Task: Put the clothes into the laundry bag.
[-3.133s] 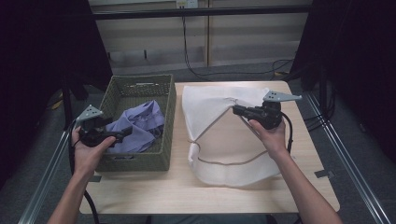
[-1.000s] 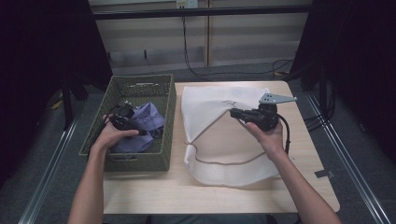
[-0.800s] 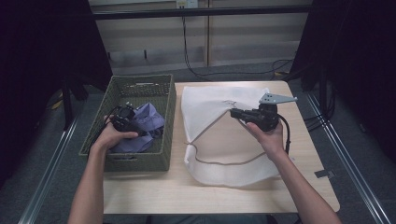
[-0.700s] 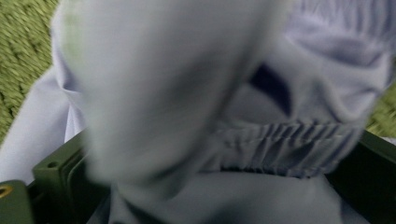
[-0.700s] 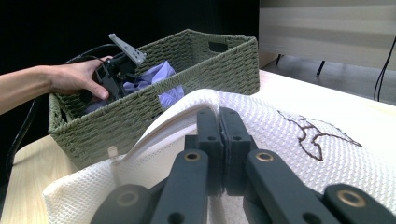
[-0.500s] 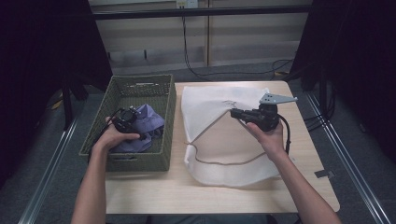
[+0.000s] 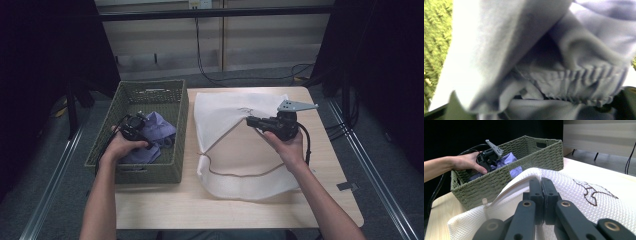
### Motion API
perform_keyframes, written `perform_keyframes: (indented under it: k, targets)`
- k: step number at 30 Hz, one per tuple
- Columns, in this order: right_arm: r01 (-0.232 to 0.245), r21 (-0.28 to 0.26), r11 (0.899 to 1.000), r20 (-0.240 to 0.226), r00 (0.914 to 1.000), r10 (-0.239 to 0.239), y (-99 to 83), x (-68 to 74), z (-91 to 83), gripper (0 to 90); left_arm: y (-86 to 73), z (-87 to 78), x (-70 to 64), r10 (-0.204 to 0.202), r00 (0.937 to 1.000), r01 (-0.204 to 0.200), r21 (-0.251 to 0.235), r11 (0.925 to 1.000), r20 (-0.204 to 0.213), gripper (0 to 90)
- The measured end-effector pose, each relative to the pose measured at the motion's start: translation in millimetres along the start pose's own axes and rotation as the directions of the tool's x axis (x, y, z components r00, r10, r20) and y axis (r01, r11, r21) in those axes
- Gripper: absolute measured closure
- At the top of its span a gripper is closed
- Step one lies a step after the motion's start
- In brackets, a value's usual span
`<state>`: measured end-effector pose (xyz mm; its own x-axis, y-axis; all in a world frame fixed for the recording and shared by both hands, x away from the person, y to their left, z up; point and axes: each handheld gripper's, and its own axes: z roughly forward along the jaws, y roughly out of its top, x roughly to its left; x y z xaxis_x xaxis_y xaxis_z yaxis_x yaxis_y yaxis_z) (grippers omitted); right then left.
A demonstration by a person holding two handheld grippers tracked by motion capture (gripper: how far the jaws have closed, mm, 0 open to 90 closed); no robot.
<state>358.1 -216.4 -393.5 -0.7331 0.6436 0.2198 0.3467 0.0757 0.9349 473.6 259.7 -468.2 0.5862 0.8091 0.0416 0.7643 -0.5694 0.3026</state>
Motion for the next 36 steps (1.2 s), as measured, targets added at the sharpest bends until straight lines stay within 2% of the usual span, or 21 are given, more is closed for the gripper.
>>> perform_keyframes:
  k: [3,5,7,10,13,17,19,20,23,24,25,27,30,31,33,35,36]
  targets:
    - [-0.001,0.0,1.0,0.0,1.0,0.001,0.1,-0.1,0.0,89.1,0.6,-0.8,0.5,-0.008,0.9999,0.008,-0.002,1.0,-0.009,30.3]
    - [-0.001,0.0,1.0,0.0,1.0,0.001,0.2,0.0,-0.2,89.1,0.9,-2.0,1.9,-0.038,0.9992,0.038,-0.003,0.9993,-0.011,35.2]
    - [0.0,-0.001,1.0,0.0,1.0,0.0,0.2,0.0,-0.2,89.1,1.2,-2.4,2.4,-0.032,0.9992,0.032,-0.004,0.9995,-0.024,38.1]
    - [0.0,-0.002,1.0,0.002,1.0,0.0,0.1,-0.3,-0.2,89.1,1.1,-4.9,4.0,-0.044,0.9988,0.044,-0.01,0.999,-0.022,47.9]
    - [-0.002,0.0,1.0,0.003,1.0,0.002,0.0,-0.5,-0.2,89.1,0.8,-5.9,5.2,-0.062,0.998,0.062,-0.033,0.9975,-0.01,52.6]
    - [-0.004,-0.001,1.0,0.001,1.0,0.005,-0.1,-0.8,0.0,89.1,1.2,-8.5,5.1,-0.066,0.9978,0.066,-0.032,0.9973,0.001,61.4]
    - [-0.004,-0.003,1.0,0.005,1.0,0.004,0.0,-0.8,0.0,89.1,1.2,-9.7,5.5,-0.071,0.9975,0.07,-0.06,0.9957,-0.005,66.6]
    - [-0.004,-0.001,1.0,0.002,1.0,0.004,-0.1,-1.1,0.1,89.1,1.0,-10.3,5.4,-0.085,0.9964,0.085,-0.057,0.9948,0.01,68.6]
    - [-0.006,0.001,1.0,-0.001,1.0,0.006,-0.3,-1.2,0.8,89.1,1.9,-12.5,6.8,-0.072,0.9973,0.072,-0.044,0.9964,0.014,71.5]
    - [-0.006,0.001,1.0,-0.001,1.0,0.006,-0.3,-1.2,0.8,89.1,1.8,-13.1,6.4,-0.075,0.9972,0.075,-0.05,0.9959,0.0,71.5]
    - [-0.006,0.0,1.0,-0.001,1.0,0.006,-0.3,-1.3,0.7,89.1,1.5,-13.2,6.2,-0.09,0.9959,0.09,-0.058,0.9942,0.014,72.6]
    - [-0.003,-0.002,1.0,0.002,1.0,0.003,-0.3,-1.6,0.6,89.1,1.2,-15.9,8.1,-0.084,0.9963,0.084,-0.051,0.9951,0.02,73.5]
    - [-0.004,-0.001,1.0,0.001,1.0,0.004,0.0,-1.6,0.3,89.1,0.8,-17.7,8.0,-0.106,0.9942,0.107,-0.084,0.9906,0.018,74.1]
    - [-0.003,-0.002,1.0,0.001,1.0,0.003,0.0,-1.7,0.2,89.1,0.8,-19.4,8.6,-0.101,0.9947,0.102,-0.078,0.9917,0.017,74.4]
    - [-0.004,-0.001,1.0,0.001,1.0,0.004,-0.1,-1.8,0.2,89.1,0.9,-22.7,7.9,-0.111,0.9938,0.111,-0.112,0.9875,0.01,75.0]
    - [-0.004,-0.001,1.0,0.0,1.0,0.004,-0.1,-1.9,0.3,89.1,1.1,-26.8,7.7,-0.105,0.9945,0.104,-0.13,0.986,0.001,75.1]
    - [-0.004,-0.001,1.0,0.0,1.0,0.004,-0.1,-1.8,0.4,89.1,1.2,-29.4,9.0,-0.087,0.9962,0.087,-0.129,0.9879,0.003,75.2]
